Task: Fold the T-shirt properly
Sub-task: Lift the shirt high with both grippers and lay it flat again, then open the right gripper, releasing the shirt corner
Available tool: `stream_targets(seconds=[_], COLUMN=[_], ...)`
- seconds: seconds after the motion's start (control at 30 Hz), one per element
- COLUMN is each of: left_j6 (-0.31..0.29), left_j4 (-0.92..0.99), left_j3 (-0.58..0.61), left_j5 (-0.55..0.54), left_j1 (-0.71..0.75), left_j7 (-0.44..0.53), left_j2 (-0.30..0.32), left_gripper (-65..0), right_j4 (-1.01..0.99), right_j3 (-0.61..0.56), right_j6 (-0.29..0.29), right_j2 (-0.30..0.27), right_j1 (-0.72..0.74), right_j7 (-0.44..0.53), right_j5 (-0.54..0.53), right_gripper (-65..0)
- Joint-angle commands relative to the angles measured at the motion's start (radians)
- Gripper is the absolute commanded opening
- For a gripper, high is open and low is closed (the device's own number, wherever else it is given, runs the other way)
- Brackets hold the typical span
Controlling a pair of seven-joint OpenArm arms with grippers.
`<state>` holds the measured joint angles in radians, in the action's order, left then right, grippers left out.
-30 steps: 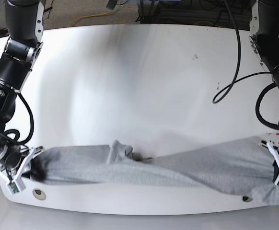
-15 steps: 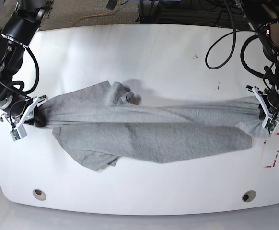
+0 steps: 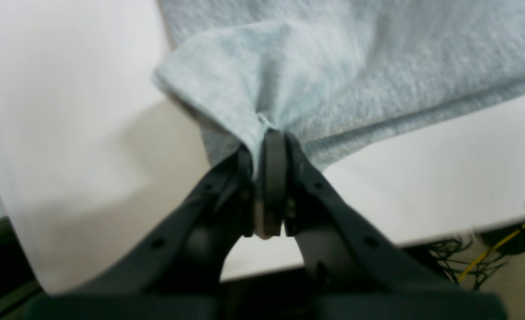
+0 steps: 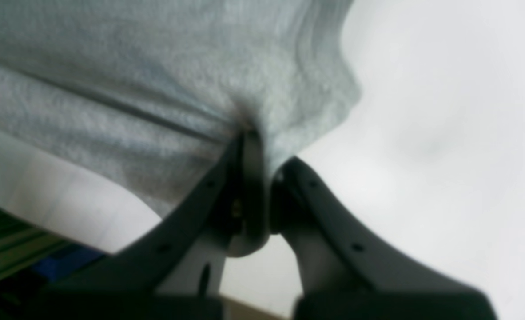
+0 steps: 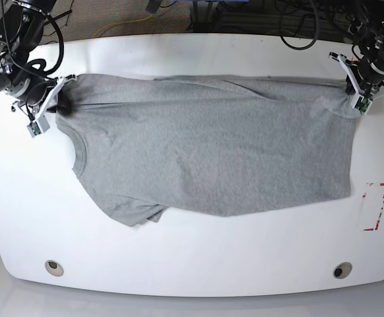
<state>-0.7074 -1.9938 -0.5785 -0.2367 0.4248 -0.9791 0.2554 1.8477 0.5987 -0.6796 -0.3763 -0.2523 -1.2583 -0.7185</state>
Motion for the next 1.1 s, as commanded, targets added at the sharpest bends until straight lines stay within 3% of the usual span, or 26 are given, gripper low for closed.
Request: stream_targets(seconds=[0.0, 0.23, 0.33, 0.87, 0.93, 1.07], left_j6=[0.009, 0.009, 0.009, 0.009, 0.009, 0.009], left_j4=[-0.014, -0.012, -0.011, 0.081, 0.11, 0.175], left_j3=[-0.036, -0.119, -0.133, -0.125, -0.122, -0.059], left_j5=[0.021, 0.02, 0.023, 0.03, 0.03, 0.03], left_j1=[0.059, 0.079, 0.024, -0.125, -0.129, -0.139], left_j7=[0.05, 0.058, 0.058, 0.053, 0.053, 0.053], left_j2=[0.022, -0.034, -0.04, -0.034, -0.032, 0.006], left_gripper=[-65.0, -65.0, -65.0, -64.6, -63.9, -52.9], right_j4=[0.02, 0.019, 0.016, -0.231, -0.271, -0.319], right_j3=[0.053, 0.099, 0.099, 0.091, 0.091, 0.099], right_j6=[0.004, 0.004, 0.004, 0.013, 0.013, 0.013], right_j2=[0.007, 0.024, 0.024, 0.049, 0.05, 0.05], right_j1=[-0.034, -0.083, -0.072, 0.176, 0.207, 0.252], right_j7=[0.013, 0.013, 0.013, 0.018, 0.019, 0.019], right_j5=[0.004, 0.004, 0.004, 0.013, 0.013, 0.013], right_gripper=[-65.0, -65.0, -65.0, -65.0, -60.4, -38.0])
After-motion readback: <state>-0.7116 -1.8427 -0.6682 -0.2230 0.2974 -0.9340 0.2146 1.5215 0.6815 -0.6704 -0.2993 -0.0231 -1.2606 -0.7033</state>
